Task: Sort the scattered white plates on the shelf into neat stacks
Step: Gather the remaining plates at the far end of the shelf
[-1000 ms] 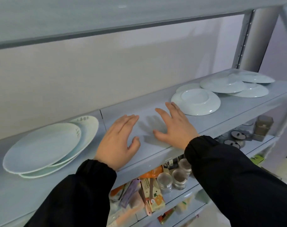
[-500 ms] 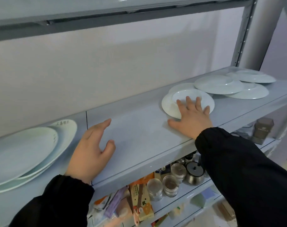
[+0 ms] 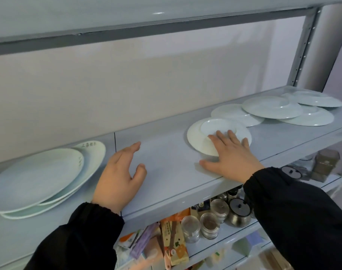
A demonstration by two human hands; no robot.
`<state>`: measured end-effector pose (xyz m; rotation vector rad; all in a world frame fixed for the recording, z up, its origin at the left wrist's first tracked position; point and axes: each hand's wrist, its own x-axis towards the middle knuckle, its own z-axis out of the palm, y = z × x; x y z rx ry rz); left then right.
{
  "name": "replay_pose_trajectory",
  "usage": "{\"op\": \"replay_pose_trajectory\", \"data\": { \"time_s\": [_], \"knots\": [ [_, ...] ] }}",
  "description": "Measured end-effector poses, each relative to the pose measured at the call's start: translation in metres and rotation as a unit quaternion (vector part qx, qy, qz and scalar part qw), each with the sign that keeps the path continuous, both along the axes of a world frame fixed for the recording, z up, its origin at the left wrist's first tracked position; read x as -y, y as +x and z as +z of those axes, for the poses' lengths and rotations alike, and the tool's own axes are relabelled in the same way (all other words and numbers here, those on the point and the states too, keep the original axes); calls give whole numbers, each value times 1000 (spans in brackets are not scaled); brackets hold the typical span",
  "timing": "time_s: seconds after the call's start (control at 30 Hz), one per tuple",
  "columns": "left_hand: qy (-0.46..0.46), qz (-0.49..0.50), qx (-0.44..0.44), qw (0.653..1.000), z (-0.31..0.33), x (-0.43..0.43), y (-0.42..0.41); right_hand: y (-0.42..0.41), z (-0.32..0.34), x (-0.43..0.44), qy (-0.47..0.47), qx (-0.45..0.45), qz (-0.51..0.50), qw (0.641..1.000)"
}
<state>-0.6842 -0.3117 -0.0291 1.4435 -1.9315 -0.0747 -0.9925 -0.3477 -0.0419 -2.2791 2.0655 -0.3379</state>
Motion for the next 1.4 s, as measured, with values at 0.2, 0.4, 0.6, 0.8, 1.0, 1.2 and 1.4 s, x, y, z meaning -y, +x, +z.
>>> {"op": "replay_pose_trajectory", "data": {
  "time_s": [0.2, 0.4, 0.6, 0.8, 1.0, 1.2, 1.4],
  "knots": [
    [-6, -8, 5, 1000, 0, -3, -2, 33, -4, -39, -25, 3, 76, 997],
    [-19, -24, 16, 999, 0, -6, -1, 61, -8, -76, -52, 3, 125, 991],
    [-32, -28, 29, 999, 3, -14, 2, 82, -17, -94, -124, -12, 166, 978],
    [-62, -57, 57, 995, 15, -31, 22, 92, -23, -101, -182, -25, 197, 963],
    [-101, -40, 64, 992, 35, -40, 74, 116, -15, -97, -207, -37, 206, 956],
    [-123, 23, 51, 991, 47, -56, 141, 141, -5, -91, -216, 87, 173, 957],
    [-114, 109, 42, 987, 46, -62, 232, 171, -5, -87, -245, 299, 102, 917]
  ]
}}
